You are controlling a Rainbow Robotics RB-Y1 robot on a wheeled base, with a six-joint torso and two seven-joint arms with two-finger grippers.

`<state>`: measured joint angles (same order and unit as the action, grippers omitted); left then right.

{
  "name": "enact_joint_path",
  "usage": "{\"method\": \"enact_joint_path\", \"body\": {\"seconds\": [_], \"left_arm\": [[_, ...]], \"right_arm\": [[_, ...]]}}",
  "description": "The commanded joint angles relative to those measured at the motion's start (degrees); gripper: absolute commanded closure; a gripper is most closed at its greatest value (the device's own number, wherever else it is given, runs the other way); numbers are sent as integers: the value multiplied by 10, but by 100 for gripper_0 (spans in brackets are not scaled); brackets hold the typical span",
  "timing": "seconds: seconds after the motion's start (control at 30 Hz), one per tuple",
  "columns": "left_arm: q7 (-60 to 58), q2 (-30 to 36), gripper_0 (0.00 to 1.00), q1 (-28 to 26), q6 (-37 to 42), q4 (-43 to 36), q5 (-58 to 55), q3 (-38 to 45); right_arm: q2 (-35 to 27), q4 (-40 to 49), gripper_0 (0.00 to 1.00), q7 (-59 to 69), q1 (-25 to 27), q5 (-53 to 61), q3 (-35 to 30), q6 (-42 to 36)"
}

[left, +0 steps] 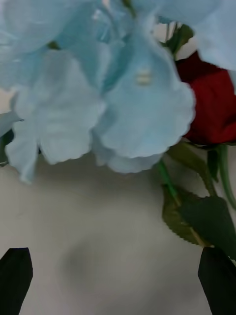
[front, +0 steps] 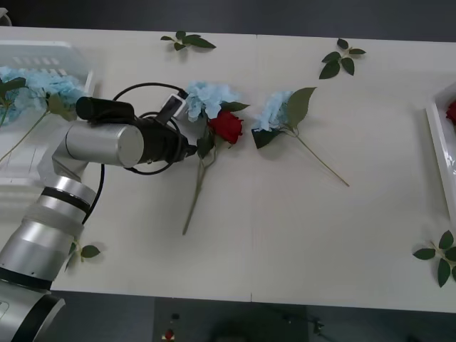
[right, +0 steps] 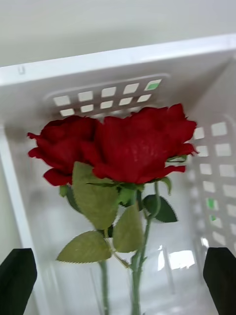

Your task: Put the red flowers into the right box and the blue flowers into the left box

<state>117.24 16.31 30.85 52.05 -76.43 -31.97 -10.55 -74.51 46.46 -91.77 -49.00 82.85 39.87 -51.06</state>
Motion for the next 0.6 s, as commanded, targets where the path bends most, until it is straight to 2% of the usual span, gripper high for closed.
{"method": "enact_joint_path", "body": {"seconds": [0.03,0.23,0.4,0.6], "left_arm": [[-40,5,2,40,-10,8,5,-21],[-43,5,1,51,-49,41,1,-52],[-43,5,2,51,-66,52,9,-56],[-40,5,2,51,-66,57,23,-61]], "right_arm": [[-4,28,0,-17,-12,43,-11,-16],[-4,92,0,-32,23,123,-27,-12],[-2,224,0,-43,122,112,-108,1],[9,416,0,-42,240,34,-197,28]]}}
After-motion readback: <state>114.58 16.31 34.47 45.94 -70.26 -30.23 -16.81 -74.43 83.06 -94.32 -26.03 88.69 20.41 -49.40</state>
